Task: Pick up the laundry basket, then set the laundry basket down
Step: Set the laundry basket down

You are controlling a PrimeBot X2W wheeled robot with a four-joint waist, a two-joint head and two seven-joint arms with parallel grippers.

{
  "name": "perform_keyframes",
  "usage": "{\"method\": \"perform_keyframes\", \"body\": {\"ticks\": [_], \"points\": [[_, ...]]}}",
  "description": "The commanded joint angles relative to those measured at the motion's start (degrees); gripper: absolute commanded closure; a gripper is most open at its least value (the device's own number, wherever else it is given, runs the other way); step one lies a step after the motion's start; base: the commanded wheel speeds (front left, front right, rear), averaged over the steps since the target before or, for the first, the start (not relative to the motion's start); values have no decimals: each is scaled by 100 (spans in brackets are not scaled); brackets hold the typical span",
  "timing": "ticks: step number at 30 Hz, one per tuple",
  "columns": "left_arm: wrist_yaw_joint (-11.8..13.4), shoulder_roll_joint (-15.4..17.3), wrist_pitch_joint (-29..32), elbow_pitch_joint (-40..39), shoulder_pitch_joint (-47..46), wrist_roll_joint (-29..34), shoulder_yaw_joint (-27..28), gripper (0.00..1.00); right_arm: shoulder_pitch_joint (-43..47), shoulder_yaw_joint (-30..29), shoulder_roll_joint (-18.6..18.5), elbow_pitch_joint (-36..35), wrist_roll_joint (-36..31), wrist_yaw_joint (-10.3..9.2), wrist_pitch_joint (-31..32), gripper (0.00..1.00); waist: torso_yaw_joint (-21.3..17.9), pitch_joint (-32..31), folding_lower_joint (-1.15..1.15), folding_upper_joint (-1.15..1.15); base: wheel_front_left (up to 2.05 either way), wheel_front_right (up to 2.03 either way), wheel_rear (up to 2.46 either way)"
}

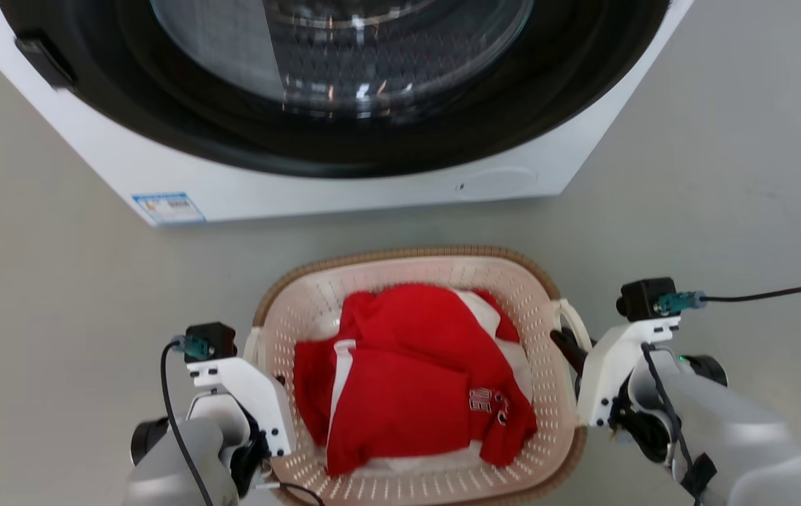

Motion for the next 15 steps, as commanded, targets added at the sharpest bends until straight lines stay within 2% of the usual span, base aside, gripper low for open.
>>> {"method": "perform_keyframes", "body": {"ticks": [1, 15], "points": [[52, 173, -104, -45, -198, 57, 97, 100, -49, 11, -102, -66, -50, 43, -130, 100, 67, 217, 0, 0, 0, 0, 0], [230, 96, -933, -45, -767, 207, -44, 100, -349, 38, -194, -145, -22, 43, -932, 100, 234, 1356, 0, 0, 0, 0, 0]]}}
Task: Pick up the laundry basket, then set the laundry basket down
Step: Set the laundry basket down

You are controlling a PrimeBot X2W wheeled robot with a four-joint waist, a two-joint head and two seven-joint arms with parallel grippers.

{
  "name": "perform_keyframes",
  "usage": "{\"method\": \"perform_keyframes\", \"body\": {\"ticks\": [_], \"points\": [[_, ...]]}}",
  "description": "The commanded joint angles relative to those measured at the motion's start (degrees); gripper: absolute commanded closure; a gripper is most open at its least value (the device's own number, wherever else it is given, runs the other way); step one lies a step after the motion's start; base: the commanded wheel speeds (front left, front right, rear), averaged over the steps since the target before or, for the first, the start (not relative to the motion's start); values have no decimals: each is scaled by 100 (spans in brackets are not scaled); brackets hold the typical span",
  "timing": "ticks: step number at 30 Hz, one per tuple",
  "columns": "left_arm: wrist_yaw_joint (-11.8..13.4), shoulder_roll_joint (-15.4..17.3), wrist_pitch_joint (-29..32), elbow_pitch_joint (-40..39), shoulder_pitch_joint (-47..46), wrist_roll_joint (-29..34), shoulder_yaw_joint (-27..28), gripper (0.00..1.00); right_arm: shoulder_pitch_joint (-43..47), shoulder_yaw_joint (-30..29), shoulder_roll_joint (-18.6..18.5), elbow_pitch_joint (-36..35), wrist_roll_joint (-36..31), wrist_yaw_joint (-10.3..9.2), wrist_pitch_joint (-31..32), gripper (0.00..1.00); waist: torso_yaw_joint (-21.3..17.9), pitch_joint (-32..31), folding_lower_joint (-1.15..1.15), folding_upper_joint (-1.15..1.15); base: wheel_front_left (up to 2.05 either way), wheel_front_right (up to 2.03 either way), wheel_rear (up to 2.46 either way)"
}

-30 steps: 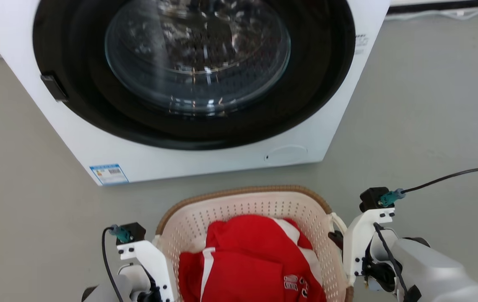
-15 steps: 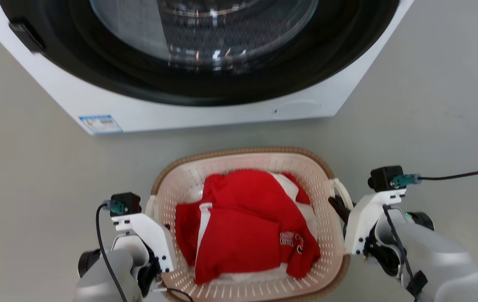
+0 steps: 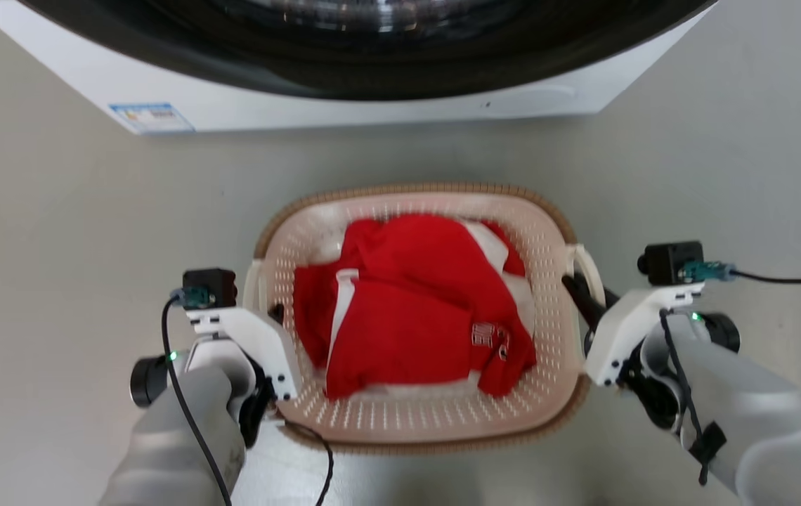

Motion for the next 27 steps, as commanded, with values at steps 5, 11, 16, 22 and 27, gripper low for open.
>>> {"method": "perform_keyframes", "body": {"ticks": [5, 11, 16, 22, 27], "points": [[107, 134, -277, -42, -428, 65, 79, 100, -177, 32, -110, -96, -44, 43, -328, 100, 108, 609, 0, 0, 0, 0, 0], [126, 101, -380, -42, -646, 58, 42, 100, -352, 34, -165, -73, -71, 43, -423, 100, 170, 981, 0, 0, 0, 0, 0], [143, 84, -406, -42, -729, 38, 13, 100, -431, 38, -169, -61, -80, 43, -440, 100, 200, 1140, 0, 0, 0, 0, 0], [169, 69, -479, -42, -838, 36, -68, 100, -486, 30, -171, 1, -38, 43, -455, 100, 248, 1338, 0, 0, 0, 0, 0], [181, 64, -527, -48, -900, -2, -135, 100, -533, -22, -172, 42, -64, 43, -462, 100, 247, 1511, 0, 0, 0, 0, 0]]}}
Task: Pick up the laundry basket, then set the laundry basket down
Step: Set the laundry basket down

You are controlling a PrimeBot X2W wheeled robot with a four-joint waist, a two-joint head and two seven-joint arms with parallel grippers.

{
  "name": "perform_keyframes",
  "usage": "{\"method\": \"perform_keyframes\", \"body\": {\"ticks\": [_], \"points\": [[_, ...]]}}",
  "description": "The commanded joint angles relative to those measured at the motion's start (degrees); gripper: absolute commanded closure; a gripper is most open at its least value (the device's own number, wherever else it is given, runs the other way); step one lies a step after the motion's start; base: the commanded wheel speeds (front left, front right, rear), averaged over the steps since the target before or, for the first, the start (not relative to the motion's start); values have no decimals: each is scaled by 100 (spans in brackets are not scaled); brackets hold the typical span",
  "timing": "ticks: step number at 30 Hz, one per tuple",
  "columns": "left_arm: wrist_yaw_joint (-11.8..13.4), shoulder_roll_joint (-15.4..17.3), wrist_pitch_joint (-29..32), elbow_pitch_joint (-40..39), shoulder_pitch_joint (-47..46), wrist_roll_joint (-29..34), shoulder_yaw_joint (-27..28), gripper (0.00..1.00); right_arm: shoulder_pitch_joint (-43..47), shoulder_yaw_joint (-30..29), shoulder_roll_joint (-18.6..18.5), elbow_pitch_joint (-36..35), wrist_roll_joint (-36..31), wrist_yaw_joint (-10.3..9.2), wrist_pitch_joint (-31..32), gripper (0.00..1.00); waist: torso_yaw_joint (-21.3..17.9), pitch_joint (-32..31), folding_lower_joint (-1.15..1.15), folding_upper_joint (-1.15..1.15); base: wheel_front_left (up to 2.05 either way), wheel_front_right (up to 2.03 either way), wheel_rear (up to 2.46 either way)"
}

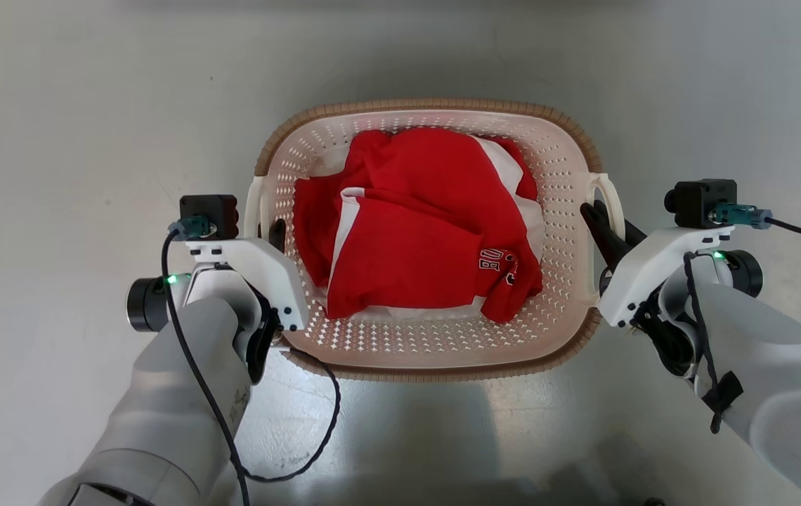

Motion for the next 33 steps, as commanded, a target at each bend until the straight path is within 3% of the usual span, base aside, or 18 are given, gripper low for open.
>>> {"method": "perform_keyframes", "body": {"ticks": [1, 20, 21, 22, 23, 24, 33], "points": [[45, 122, -76, -56, -68, -52, 61, 100, 132, 19, -47, -8, -46, 43, -82, 100, -4, 73, 0, 0, 0, 0, 0], [96, 121, -160, -153, -211, -397, -312, 100, 91, -482, 19, 61, -548, 43, -84, 100, 0, 413, 0, 0, 0, 0, 0], [98, 121, -161, -151, -217, -417, -333, 100, 88, -493, 29, 82, -547, 43, -84, 85, 0, 422, 0, 0, 0, 0, 0], [105, 121, -161, -149, -224, -437, -352, 71, 83, -504, 40, 101, -545, 43, -84, 56, 0, 427, 0, 0, 0, 0, 0], [111, 121, -162, -147, -227, -459, -367, 18, 90, -514, 58, 120, -526, 43, -84, 0, -1, 429, 0, 0, 0, 0, 0], [114, 121, -163, -146, -228, -483, -382, 0, 95, -507, 73, 138, -511, 43, -84, 0, -2, 428, 0, 0, 0, 0, 0], [125, 121, -173, -130, -249, -646, -495, 0, 85, -403, 114, 167, -405, 43, -84, 0, -6, 398, 0, 0, 0, 0, 0]]}}
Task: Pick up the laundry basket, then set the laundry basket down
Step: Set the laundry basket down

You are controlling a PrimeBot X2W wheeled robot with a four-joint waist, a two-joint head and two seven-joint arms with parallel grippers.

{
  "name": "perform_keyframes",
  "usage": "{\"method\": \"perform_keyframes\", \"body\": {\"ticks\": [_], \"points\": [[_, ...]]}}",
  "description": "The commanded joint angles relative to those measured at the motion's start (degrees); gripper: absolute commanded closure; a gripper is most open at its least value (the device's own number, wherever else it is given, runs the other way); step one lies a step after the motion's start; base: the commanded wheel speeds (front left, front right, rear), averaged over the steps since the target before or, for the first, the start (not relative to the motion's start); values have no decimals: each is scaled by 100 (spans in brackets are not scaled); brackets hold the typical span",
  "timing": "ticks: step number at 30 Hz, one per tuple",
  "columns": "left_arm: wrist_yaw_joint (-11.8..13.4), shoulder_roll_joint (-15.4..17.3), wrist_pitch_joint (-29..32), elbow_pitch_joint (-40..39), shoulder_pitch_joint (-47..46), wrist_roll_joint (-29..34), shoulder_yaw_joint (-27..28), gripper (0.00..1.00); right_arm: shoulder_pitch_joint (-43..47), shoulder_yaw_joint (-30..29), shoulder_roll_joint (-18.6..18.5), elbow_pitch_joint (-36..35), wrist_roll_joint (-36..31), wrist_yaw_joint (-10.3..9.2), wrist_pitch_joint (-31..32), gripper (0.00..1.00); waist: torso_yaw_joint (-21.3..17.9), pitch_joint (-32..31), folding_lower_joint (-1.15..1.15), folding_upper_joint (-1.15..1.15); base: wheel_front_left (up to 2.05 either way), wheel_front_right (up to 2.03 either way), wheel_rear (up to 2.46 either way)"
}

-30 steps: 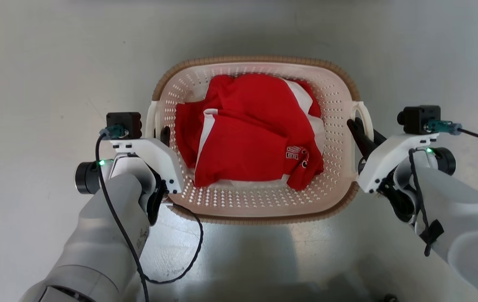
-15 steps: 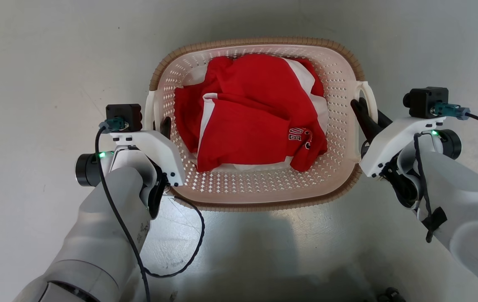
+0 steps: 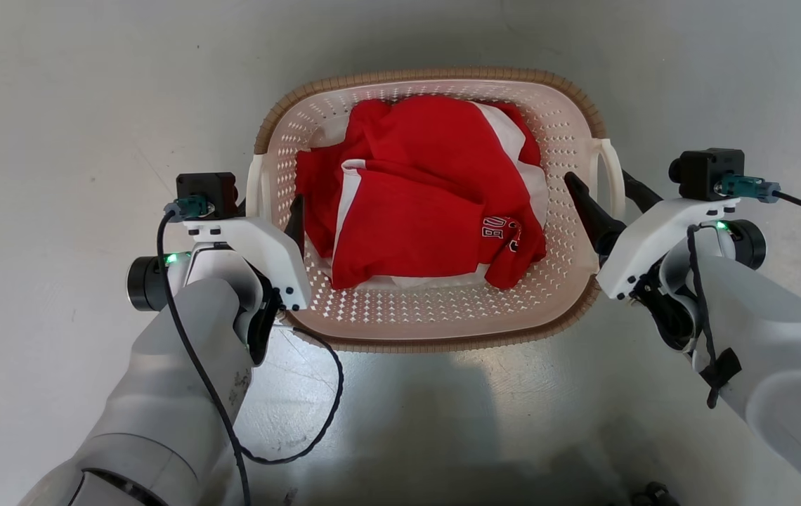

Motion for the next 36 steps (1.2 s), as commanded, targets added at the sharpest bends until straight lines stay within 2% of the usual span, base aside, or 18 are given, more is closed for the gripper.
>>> {"method": "perform_keyframes", "body": {"ticks": [1, 12, 21, 26, 29, 36], "points": [[56, 111, -53, -23, -20, -51, 59, 0, 304, 69, -4, 4, 40, 39, -80, 0, -2, -6, 0, 0, 0, 0, 0], [137, 173, -81, 12, 84, -42, 61, 0, 414, -132, 34, 45, -38, 39, -80, 0, -66, -462, 0, 0, 0, 0, 0], [221, 495, -84, -621, 653, 218, 619, 0, 891, -592, 146, -55, -154, 39, -80, 0, -195, -1409, 0, 0, 0, 0, 0], [232, 667, -85, -1185, 1232, 621, 1086, 0, 1229, -1249, 144, -312, -517, 39, -80, 0, -268, -2051, 0, 0, 0, 0, 0], [202, 756, -85, -1644, 1724, 1012, 1506, 0, 1615, -1848, 119, -639, -1064, 39, -80, 0, -327, -2571, 0, 0, 0, 0, 0], [47, 744, -85, -2302, 2427, 1625, 2153, 0, 2247, -2651, 129, -1059, -2052, 39, -80, 0, -334, -3342, 0, 0, 0, 0, 0]]}}
